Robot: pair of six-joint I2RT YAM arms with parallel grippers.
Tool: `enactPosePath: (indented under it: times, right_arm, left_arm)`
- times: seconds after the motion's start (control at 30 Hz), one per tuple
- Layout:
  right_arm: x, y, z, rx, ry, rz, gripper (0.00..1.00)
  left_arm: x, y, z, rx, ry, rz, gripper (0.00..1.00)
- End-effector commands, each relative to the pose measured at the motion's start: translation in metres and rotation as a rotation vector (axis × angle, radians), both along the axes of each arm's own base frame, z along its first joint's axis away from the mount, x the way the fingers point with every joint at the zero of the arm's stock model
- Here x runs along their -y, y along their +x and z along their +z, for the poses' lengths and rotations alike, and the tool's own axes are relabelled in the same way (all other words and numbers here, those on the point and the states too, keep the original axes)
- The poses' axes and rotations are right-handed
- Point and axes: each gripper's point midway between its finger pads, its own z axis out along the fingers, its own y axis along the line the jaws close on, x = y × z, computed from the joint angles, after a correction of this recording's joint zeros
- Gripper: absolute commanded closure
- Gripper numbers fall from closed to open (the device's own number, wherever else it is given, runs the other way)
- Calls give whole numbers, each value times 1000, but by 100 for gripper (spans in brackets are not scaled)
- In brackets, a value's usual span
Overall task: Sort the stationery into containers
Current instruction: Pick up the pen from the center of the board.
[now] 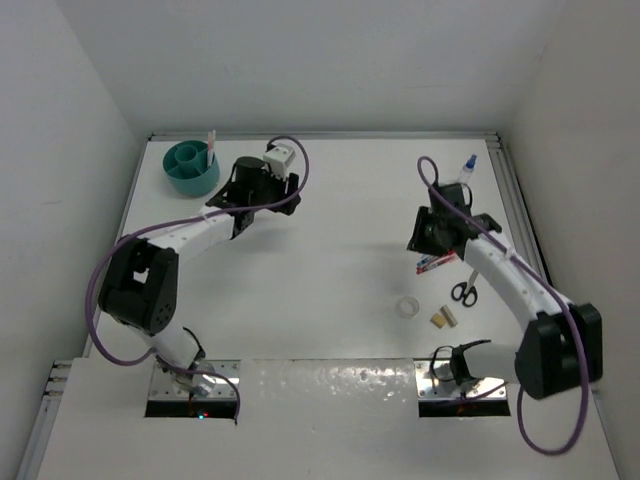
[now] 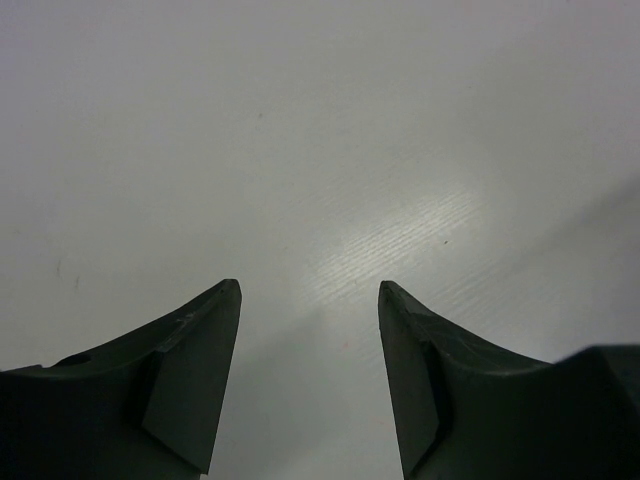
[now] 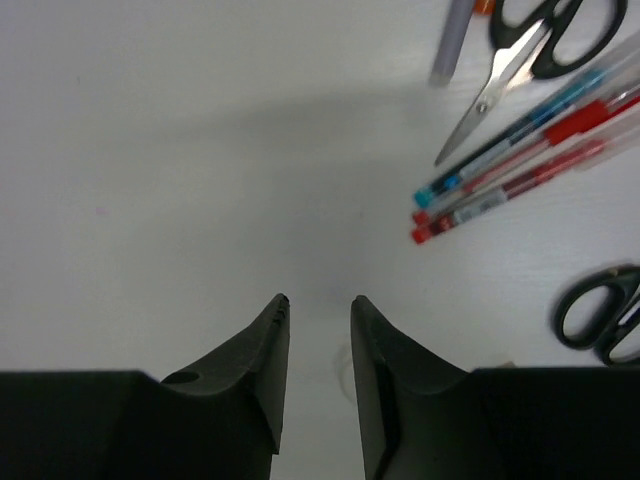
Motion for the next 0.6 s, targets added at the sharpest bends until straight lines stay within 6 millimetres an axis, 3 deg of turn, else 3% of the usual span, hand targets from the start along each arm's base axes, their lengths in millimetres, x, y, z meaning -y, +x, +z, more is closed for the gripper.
enactPosePath:
  times: [0.0, 0.03, 0.07, 0.13, 0.2, 0.27, 0.3, 0.37, 0.47, 0.5, 0.57]
  right_arm:
    - [11, 56, 33, 68, 37, -40, 70]
    - [27, 74, 38, 84, 40, -93, 72]
    - [27, 96, 41, 81, 68, -94, 73]
    - [46, 123, 43, 93, 64, -141, 74]
    - [62, 157, 40, 96, 58, -178, 76]
    - [64, 184, 30, 85, 48, -190, 77]
    - [88, 192, 23, 73, 18, -247, 77]
    - [103, 211, 7, 46, -24, -282, 77]
    - [114, 226, -5, 26, -75, -291, 76]
    - [119, 225, -22, -11, -103, -297, 76]
    - [125, 229, -30, -19, -138, -306, 77]
  left_arm:
    - [-12, 1, 48, 156, -14, 48, 45]
    - [-19, -4, 48, 170, -11, 68, 45]
    - [-23, -7, 48, 177, -11, 77, 44]
    - [-32, -15, 45, 187, -9, 103, 44]
    - [-40, -20, 49, 206, -29, 129, 44]
    - [-49, -26, 34, 183, -31, 156, 43]
    - [-52, -28, 35, 191, -35, 163, 43]
    - [-59, -29, 32, 203, -42, 182, 43]
    - [-69, -28, 23, 192, -36, 220, 43]
    - [-71, -27, 19, 182, -32, 229, 42]
    - [-76, -23, 13, 166, -32, 242, 43]
